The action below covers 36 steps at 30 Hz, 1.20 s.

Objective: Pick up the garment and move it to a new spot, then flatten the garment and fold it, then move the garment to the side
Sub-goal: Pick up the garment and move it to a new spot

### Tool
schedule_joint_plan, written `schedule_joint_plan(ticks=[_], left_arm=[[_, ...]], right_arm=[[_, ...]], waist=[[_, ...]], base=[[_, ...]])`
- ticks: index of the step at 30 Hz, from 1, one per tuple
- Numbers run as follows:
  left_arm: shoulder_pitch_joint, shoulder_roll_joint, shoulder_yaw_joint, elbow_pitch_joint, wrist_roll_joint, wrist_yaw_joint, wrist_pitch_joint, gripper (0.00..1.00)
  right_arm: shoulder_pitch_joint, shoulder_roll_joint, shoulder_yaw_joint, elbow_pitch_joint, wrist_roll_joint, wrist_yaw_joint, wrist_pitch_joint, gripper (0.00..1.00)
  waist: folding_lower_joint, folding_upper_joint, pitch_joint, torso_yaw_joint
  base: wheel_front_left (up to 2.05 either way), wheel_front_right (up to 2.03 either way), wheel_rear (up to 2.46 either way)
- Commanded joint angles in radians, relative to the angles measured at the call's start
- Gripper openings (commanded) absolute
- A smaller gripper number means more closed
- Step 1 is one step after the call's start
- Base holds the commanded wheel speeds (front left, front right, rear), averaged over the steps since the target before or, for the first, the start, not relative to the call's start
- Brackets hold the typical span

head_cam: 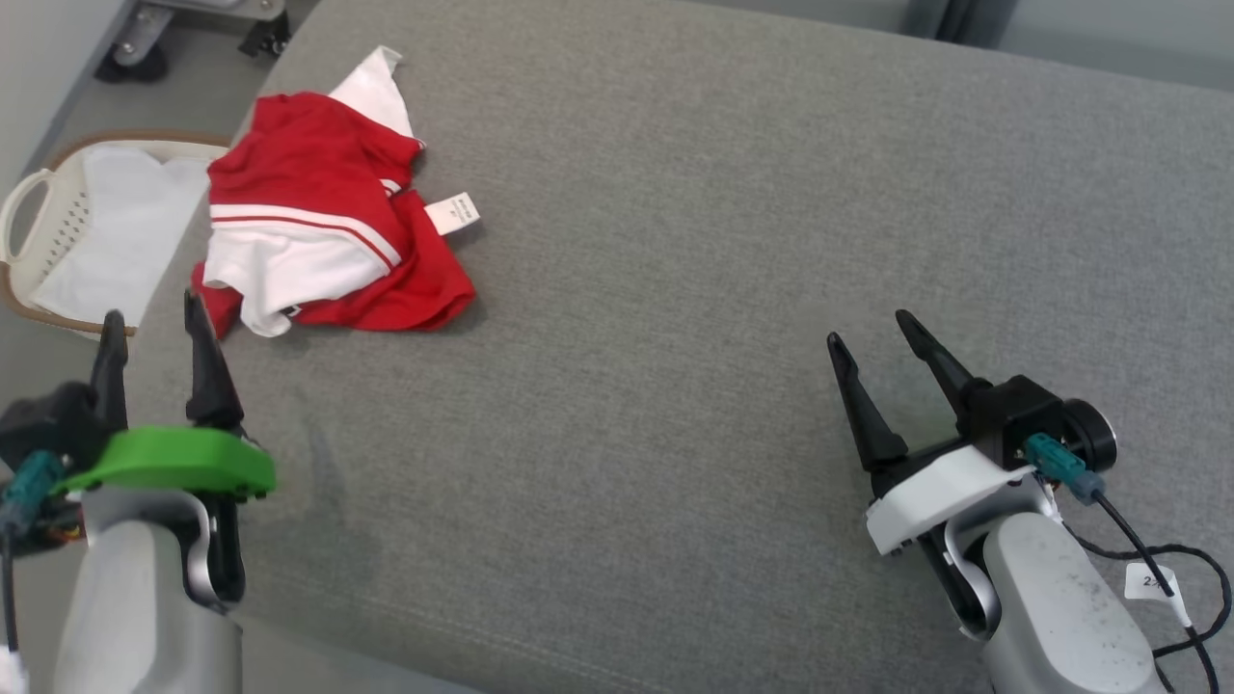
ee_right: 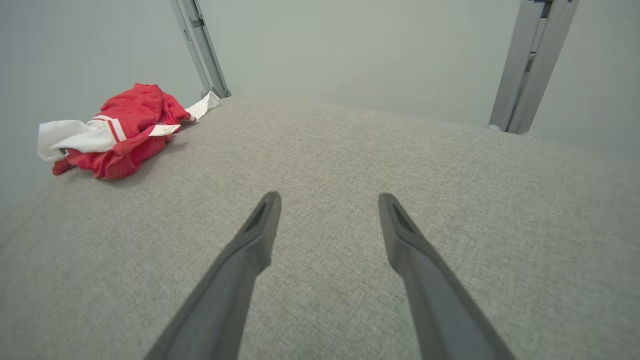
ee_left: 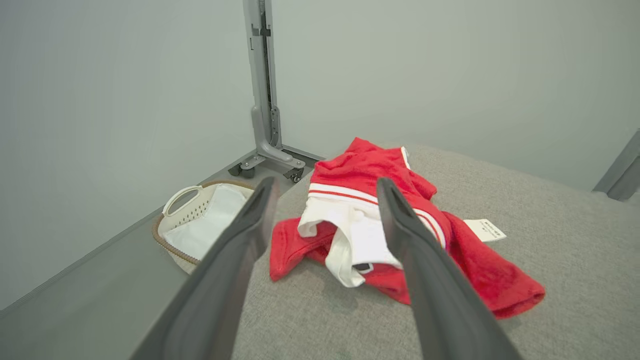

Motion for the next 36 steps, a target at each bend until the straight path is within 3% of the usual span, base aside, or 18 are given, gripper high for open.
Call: schedule_joint_plan(ticks=[1, 13, 21, 25, 26, 27, 31, 36], left_arm=[[-0.052, 0.022, -0.024, 0.018, -0.018, -0.004, 0.0, 1.0], [-0.358, 0.22, -0.25, 0.345, -0.219, -0.005, 0.024, 1.0], [-0.476, 0.272, -0.367, 0.527, -0.33, -0.004, 0.144, 1.0], [-0.479, 0.267, -0.405, 0.594, -0.375, -0.004, 0.199, 1.0], [-0.475, 0.261, -0.417, 0.598, -0.38, -0.004, 0.199, 0.17], [-0.473, 0.267, -0.425, 0.604, -0.382, -0.004, 0.171, 0.0], [-0.486, 0.29, -0.445, 0.614, -0.358, -0.004, 0.063, 0.0], [-0.517, 0.296, -0.46, 0.567, -0.311, -0.004, 0.002, 0.0]], right_arm=[[-0.016, -0.011, 0.004, -0.007, -0.006, -0.002, -0.002, 1.0], [-0.096, -0.038, 0.021, -0.034, -0.021, -0.002, -0.002, 1.0], [-0.12, -0.055, 0.021, -0.023, -0.026, -0.002, -0.001, 1.0], [-0.115, -0.054, 0.01, -0.015, -0.025, -0.002, 0.0, 1.0], [-0.112, -0.053, 0.009, -0.013, -0.024, -0.002, 0.0, 1.0], [-0.106, -0.051, 0.005, -0.011, -0.024, -0.002, 0.0, 1.0], [-0.09, -0.037, -0.002, -0.011, -0.016, -0.002, 0.0, 1.0], [-0.072, -0.018, -0.01, -0.009, -0.003, -0.002, -0.001, 1.0]], waist=[[0.0, 0.0, 0.085, -0.072], [0.0, 0.0, 0.222, -0.153], [0.0, 0.0, 0.272, -0.183], [0.0, 0.0, 0.268, -0.193], [0.0, 0.0, 0.263, -0.194], [0.0, 0.0, 0.255, -0.195], [0.0, 0.0, 0.214, -0.198], [0.0, 0.0, 0.147, -0.206]], base=[[0.0, 0.0, 0.0], [0.0, 0.0, 0.0], [0.0, 0.0, 0.0], [0.0, 0.0, 0.0], [0.0, 0.0, 0.0], [0.0, 0.0, 0.0], [0.0, 0.0, 0.0], [0.0, 0.0, 0.0]])
